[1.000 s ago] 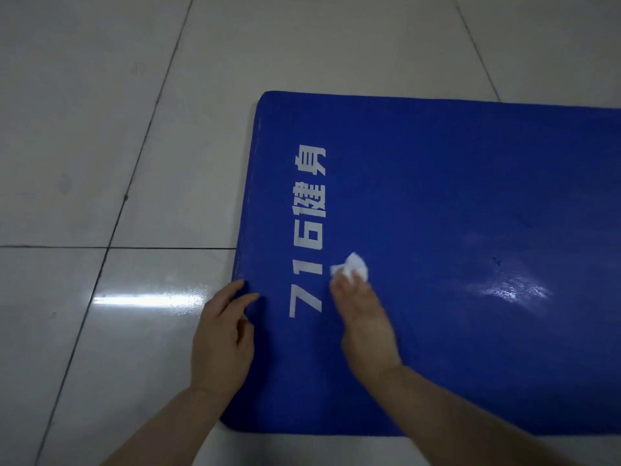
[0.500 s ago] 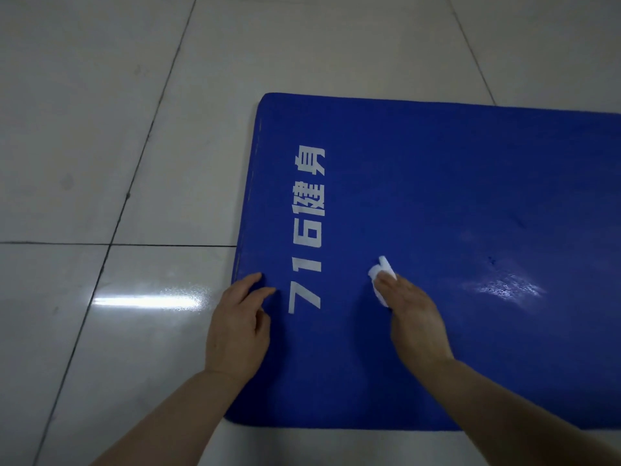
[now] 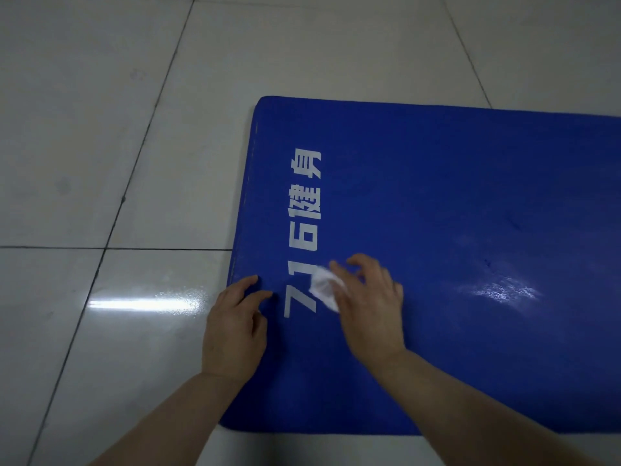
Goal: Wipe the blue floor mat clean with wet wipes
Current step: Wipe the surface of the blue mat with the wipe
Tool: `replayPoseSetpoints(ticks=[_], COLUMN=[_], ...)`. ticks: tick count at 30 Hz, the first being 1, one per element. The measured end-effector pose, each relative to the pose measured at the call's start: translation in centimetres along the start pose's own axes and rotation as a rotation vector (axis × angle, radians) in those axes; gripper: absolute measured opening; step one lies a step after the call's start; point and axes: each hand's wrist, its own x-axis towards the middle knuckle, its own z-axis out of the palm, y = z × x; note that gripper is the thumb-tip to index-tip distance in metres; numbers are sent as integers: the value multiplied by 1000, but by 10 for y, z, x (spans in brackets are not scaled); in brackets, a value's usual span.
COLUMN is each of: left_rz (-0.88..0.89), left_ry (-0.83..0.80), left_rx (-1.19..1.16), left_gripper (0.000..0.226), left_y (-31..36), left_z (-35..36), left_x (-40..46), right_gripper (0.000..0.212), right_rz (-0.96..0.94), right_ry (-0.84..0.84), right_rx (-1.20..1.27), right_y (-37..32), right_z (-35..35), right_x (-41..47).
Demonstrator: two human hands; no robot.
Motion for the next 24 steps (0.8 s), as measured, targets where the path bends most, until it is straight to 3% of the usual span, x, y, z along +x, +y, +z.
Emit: replayPoseSetpoints(ticks=[3,8,11,14,17,19,22,24], left_rz=[-2,3,10,15,-1,-19,-25,-35], left_ry=[16,36,24,21,27,25,21,32], left_rx=[-9,-4,-1,1,-19,-49,-79,-94], left_gripper=[42,43,43,43,43,43,43,41], left_y=[0,1,2,0,0,1,0,-2], left_z=[2,3,2,2,1,0,-4,-6], left_x=[1,2,2,1,1,1,-2,-3], right_gripper=[41,59,68,62,61,51,46,47], right_rz=[31,-224,-123,-76,-142,-244,86,208], right_ry=[61,-444,-392,-314,-467,-468,-288,-220], right_rx=[22,-180,-36,38,-66,-218,-236,-207], right_y=[16,11,5,0,10,25,47,36], right_z=[-10,19,11,1,9,14,14,17], right_x=[21,-15,-31,-24,-23,-23,-20,-24])
